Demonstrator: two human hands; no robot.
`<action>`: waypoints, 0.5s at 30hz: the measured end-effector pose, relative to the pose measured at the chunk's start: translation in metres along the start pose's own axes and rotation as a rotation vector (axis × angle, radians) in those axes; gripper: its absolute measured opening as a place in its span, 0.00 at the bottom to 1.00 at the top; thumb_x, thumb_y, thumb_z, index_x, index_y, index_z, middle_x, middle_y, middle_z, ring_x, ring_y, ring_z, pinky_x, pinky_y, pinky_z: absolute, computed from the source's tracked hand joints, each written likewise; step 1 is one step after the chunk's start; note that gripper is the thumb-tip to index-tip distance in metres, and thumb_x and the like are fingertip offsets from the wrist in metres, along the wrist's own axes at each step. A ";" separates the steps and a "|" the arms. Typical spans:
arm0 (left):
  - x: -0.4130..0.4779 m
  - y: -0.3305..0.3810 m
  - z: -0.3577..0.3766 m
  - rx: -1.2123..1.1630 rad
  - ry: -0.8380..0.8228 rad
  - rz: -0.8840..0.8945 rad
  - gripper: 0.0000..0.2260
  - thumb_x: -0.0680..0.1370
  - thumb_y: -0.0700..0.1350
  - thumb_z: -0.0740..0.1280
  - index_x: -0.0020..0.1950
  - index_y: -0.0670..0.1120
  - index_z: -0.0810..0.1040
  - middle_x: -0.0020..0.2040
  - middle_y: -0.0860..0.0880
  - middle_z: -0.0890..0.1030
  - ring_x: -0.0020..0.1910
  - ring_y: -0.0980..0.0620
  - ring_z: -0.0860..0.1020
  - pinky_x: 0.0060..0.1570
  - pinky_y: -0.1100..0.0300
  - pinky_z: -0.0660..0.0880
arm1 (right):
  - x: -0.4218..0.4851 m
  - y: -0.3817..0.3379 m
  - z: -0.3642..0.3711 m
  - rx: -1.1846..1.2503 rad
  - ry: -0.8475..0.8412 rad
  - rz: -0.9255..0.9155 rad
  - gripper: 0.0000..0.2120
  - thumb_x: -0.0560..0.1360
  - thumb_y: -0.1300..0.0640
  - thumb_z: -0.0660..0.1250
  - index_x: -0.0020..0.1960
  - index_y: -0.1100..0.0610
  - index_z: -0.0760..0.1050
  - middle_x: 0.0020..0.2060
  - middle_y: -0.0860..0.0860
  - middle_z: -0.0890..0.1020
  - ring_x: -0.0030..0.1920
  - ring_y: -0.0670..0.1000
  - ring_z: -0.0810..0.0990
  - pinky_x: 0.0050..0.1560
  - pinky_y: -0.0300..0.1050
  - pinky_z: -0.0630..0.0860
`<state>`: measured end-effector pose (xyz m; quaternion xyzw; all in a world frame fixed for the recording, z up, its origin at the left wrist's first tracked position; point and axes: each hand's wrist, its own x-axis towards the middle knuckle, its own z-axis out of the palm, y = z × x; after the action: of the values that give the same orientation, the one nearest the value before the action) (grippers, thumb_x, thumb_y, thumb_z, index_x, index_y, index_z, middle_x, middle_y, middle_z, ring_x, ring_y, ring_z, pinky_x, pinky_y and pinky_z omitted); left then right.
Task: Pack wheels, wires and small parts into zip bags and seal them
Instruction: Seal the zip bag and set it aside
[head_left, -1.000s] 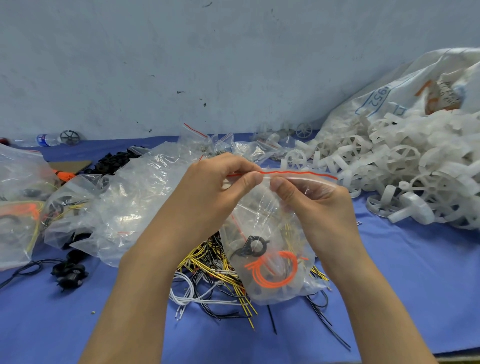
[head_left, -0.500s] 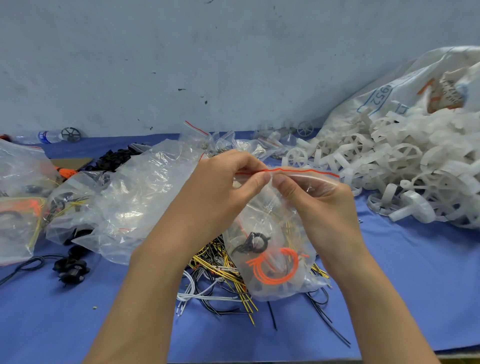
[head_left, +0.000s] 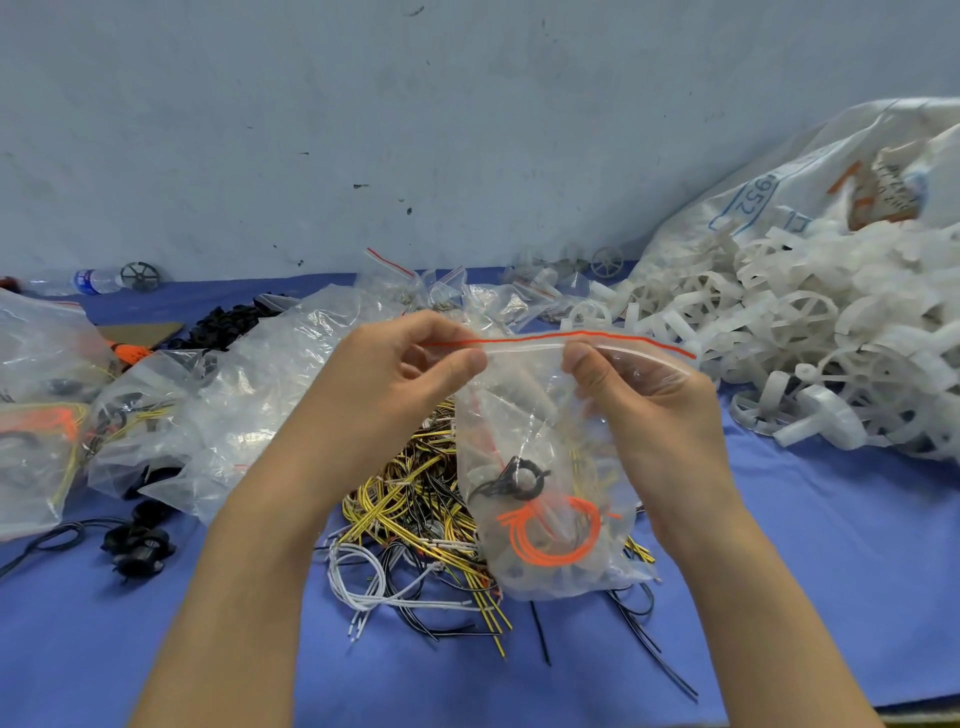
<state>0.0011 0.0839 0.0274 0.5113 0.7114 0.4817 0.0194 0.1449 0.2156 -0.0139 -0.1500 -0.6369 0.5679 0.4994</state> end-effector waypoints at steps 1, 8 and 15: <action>-0.001 -0.003 -0.004 -0.011 0.004 -0.016 0.02 0.75 0.50 0.72 0.47 0.54 0.82 0.41 0.57 0.83 0.37 0.60 0.80 0.38 0.72 0.73 | 0.000 0.000 -0.001 0.000 0.011 0.004 0.05 0.75 0.58 0.73 0.41 0.51 0.84 0.31 0.40 0.83 0.32 0.37 0.78 0.35 0.29 0.72; -0.007 -0.015 -0.010 -0.098 0.026 -0.064 0.03 0.75 0.50 0.71 0.46 0.54 0.83 0.40 0.51 0.84 0.41 0.49 0.81 0.50 0.49 0.78 | 0.000 -0.001 0.000 0.001 0.027 0.024 0.07 0.74 0.57 0.74 0.39 0.49 0.84 0.31 0.40 0.83 0.32 0.37 0.78 0.34 0.29 0.72; -0.004 -0.020 -0.008 0.041 0.108 -0.035 0.06 0.78 0.47 0.69 0.43 0.58 0.79 0.36 0.63 0.80 0.37 0.63 0.77 0.37 0.75 0.68 | -0.001 -0.001 0.002 -0.013 0.012 0.010 0.04 0.75 0.58 0.73 0.43 0.51 0.84 0.32 0.39 0.84 0.34 0.36 0.79 0.37 0.28 0.72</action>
<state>-0.0154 0.0748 0.0159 0.4725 0.7298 0.4936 -0.0210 0.1439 0.2131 -0.0127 -0.1596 -0.6369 0.5653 0.4994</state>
